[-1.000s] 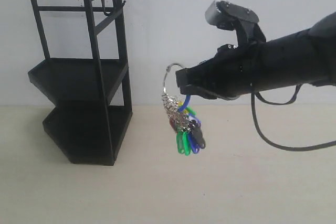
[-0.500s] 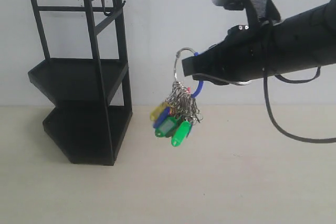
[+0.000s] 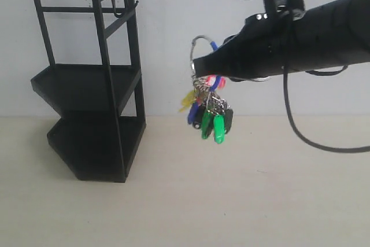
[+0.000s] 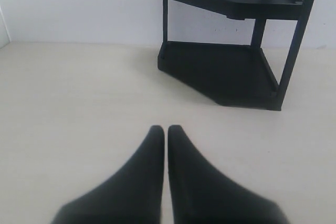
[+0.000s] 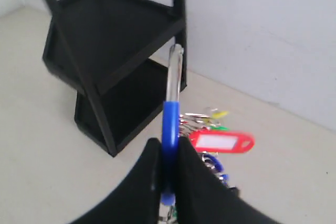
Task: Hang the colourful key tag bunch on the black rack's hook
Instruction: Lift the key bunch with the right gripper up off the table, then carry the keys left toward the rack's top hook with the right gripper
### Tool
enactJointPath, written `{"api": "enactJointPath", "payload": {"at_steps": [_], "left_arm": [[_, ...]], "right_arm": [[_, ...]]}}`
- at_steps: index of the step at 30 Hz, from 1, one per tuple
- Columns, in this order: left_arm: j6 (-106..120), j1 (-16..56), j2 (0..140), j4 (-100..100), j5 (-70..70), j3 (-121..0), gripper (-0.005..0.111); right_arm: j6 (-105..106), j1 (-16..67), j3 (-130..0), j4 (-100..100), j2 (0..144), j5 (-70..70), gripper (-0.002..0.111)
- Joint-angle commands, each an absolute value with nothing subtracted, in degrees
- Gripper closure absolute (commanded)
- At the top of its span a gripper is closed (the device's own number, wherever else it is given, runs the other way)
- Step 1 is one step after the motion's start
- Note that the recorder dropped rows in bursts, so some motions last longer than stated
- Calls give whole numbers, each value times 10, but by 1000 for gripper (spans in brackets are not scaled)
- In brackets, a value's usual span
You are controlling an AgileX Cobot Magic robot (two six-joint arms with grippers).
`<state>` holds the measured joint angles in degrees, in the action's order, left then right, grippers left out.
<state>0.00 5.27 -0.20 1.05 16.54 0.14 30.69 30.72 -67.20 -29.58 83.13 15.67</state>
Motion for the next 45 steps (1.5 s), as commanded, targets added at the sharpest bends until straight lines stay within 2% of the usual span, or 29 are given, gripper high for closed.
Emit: {"api": "enactJointPath", "payload": {"at_steps": [1,2,5,8,12,15,19,28,45], "left_arm": [[0,51,0,10,163,0,102],[0,51,0,10,163,0,102],[0,51,0,10,163,0,102],[0,51,0,10,163,0,102],[0,51,0,10,163,0,102],[0,51,0,10,163,0,102],[0,51,0,10,163,0,102],[0,51,0,10,163,0,102],[0,51,0,10,163,0,102]], "right_arm": [[184,302,-678,-280,824,130,109],[169,308,-678,-274,826,129,109],[335,336,-682,-236,824,165,109],[178,323,-682,-256,826,114,109],[298,349,-682,-222,830,125,109],[146,324,-682,-232,838,85,109],[233,347,-682,-221,841,83,109],[245,360,-685,-222,867,-6,109],[294,383,-836,-219,1008,-54,109]]}}
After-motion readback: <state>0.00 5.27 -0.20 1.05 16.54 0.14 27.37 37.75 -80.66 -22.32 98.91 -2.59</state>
